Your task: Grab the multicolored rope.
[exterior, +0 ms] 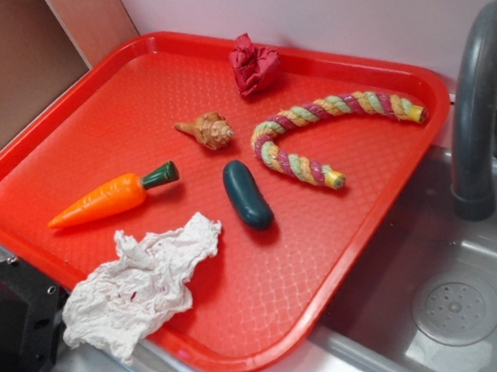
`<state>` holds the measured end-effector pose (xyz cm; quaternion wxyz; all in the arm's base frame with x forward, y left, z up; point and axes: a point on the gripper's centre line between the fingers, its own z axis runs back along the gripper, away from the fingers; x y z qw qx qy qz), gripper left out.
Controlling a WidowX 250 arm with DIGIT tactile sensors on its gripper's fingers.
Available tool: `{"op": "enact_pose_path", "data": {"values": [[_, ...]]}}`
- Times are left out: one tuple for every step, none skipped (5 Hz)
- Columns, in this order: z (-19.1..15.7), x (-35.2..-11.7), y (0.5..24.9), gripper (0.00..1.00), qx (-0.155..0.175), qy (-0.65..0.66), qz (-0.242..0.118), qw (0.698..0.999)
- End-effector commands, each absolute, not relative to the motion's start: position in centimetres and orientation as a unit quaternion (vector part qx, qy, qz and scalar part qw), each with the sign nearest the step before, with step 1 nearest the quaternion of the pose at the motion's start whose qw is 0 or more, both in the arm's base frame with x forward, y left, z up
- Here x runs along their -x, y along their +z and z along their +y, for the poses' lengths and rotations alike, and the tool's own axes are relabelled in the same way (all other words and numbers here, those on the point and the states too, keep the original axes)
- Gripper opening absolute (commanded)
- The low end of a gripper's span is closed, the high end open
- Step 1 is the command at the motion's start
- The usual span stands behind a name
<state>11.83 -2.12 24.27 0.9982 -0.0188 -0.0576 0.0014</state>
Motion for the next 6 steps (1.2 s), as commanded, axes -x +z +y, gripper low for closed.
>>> {"op": "enact_pose_path", "data": {"values": [[-2.1,-11.8,24.3,1.00,0.019,0.001,-0.058,0.998],[-3.9,-14.9,24.0,1.00,-0.004,-0.024,-0.078,0.997],[-5.1,-17.6,23.5,1.00,-0.023,-0.060,-0.087,0.994],[-6.0,-20.3,22.3,1.00,-0.045,-0.131,-0.080,0.987],[-8.2,-22.8,20.2,1.00,-0.086,-0.260,-0.051,0.960],[-10.0,-24.4,17.3,1.00,-0.111,-0.383,-0.001,0.917]]}}
